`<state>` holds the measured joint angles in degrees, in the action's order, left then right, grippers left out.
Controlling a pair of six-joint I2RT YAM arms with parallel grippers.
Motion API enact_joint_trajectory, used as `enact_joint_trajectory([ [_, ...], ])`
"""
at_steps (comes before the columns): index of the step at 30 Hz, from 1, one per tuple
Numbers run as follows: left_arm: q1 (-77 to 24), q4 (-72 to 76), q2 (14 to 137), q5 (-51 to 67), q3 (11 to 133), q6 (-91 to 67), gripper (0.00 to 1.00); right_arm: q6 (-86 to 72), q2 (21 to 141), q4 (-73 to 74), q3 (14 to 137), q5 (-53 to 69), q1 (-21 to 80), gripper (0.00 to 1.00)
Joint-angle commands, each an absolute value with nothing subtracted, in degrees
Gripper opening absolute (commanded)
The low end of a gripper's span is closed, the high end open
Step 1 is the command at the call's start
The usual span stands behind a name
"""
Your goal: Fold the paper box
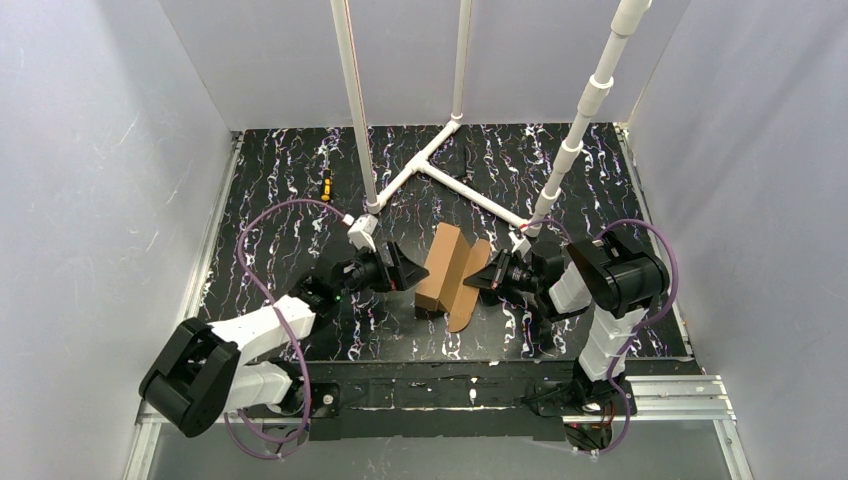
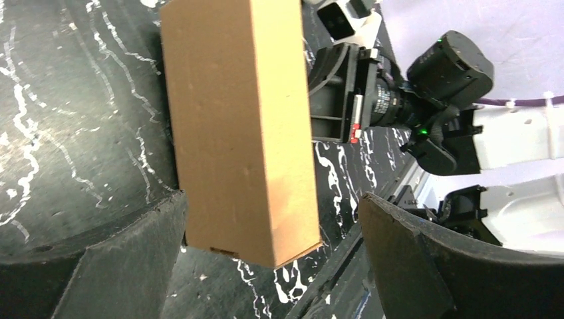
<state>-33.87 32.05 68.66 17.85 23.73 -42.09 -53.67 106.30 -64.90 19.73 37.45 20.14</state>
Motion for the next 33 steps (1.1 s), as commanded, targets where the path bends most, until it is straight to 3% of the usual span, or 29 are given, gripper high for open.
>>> enact_joint_trajectory([
  [1,-33.6,34.2,70.2,23.5,27.4,-40.5,0.98,-52.4,107.1,-67.1,20.3,36.7,20.2,0.01],
  [8,-36.4,30.3,73.9,21.2,31.6,-39.0,0.98,-52.8,107.3,-67.0,20.6,36.5,20.2,0.01],
  [18,-48.9,-4.2,82.2,-6.0,51.5,-29.2,0.98,-53.2,108.3,-66.8,21.1,36.5,20.3,0.01],
  [31,-52.2,-16.5,93.7,-10.8,61.3,-30.1,0.98,-54.2,108.4,-67.7,21.4,37.1,20.5,0.03],
  [33,-52.3,-16.5,94.7,-10.3,61.5,-30.3,0.91,-54.3,108.4,-67.8,21.6,37.4,20.5,0.06],
])
